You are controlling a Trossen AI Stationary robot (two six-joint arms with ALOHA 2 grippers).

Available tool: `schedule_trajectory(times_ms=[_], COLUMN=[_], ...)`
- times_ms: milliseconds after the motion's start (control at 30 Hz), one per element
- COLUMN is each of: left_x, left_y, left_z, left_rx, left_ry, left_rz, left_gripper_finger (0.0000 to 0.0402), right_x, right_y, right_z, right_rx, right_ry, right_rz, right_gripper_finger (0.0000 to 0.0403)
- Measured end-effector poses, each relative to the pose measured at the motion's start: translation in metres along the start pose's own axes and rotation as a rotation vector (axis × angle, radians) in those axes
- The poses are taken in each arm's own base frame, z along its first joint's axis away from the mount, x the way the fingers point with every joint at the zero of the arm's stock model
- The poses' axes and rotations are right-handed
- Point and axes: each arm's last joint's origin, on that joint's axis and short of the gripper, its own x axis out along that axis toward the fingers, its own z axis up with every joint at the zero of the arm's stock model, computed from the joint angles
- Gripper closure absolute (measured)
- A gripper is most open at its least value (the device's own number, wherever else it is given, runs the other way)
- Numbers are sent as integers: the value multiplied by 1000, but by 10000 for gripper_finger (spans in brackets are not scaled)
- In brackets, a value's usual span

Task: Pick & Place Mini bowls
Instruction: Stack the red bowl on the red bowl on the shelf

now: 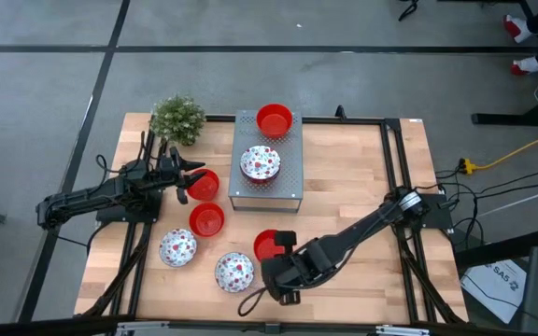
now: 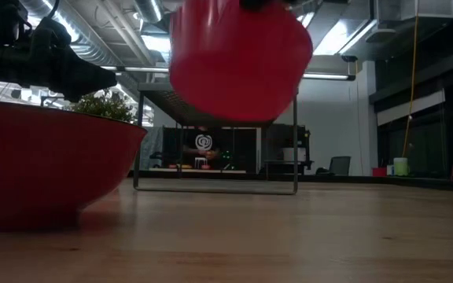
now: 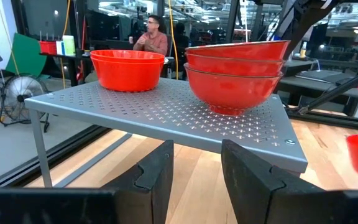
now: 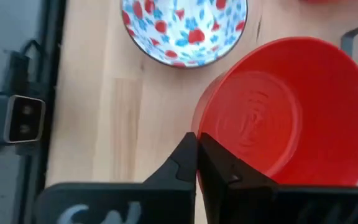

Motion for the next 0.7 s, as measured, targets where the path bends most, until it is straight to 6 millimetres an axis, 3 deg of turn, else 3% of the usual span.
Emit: schedule_trajectory(times_ms=[233, 467, 700], left_x=[0, 0, 0], left_y=[0, 0, 0], left_z=[0, 0, 0], left_rx=[0, 0, 0], left_ry=[0, 0, 0], left_rz=[1, 0, 0], left_gripper_finger=[272, 272, 272], right_x=[-33, -69, -99], right_y=[1, -3, -17], right_z=[8, 31, 49], right_rx=[-36, -150, -281], right_ry=[-97, -248, -368], right_rz=[59, 99, 82], right_gripper_finger=[397, 397, 397])
